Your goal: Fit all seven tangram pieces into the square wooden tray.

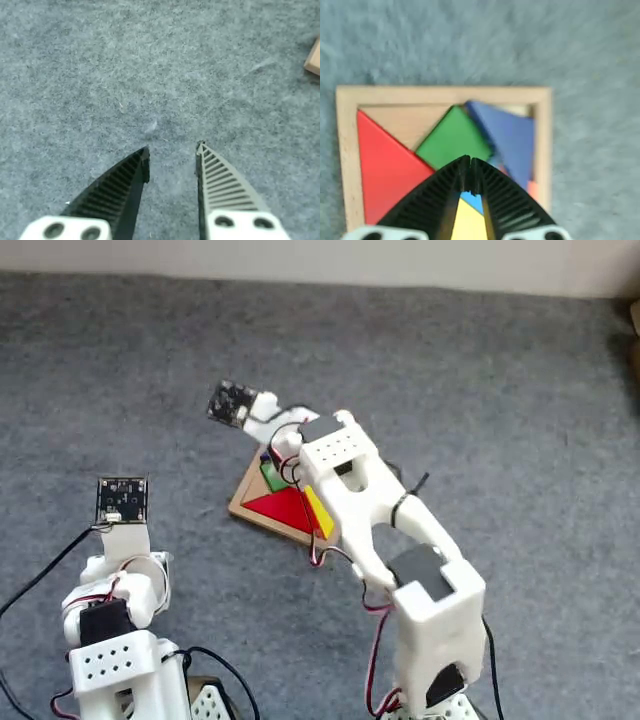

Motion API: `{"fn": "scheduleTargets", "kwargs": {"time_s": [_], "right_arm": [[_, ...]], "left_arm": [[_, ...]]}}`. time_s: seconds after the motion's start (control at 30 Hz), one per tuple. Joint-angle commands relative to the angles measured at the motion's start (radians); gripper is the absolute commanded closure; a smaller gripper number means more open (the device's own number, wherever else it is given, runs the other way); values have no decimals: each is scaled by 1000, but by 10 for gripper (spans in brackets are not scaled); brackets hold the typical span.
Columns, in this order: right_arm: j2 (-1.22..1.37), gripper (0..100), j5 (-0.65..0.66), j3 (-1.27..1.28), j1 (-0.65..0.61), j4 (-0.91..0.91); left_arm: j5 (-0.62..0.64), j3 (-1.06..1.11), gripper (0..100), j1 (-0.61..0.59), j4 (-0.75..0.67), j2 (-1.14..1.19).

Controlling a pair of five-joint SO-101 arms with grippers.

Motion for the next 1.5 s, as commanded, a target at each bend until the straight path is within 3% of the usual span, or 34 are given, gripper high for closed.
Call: {"fn": "scheduleTargets", "kwargs": {"time_s": [0.0,0.2,0.4,0.77,0.9,1.47], "right_arm": [[31,989,-12,-87,19,-54],[104,989,-12,-179,62,-58],[21,989,-12,-226,56,107],[1,989,-38,-228,44,4],[19,989,-118,-229,28,85],[91,992,-118,-248,13,510]], "left_arm": [[0,-4,838,-12,-15,-10],[0,-4,838,-12,-15,-10],[0,-4,838,-12,-15,-10],[0,-4,838,-12,-15,-10],[0,-4,838,-12,-15,-10],[0,-4,838,-12,-15,-10]]}}
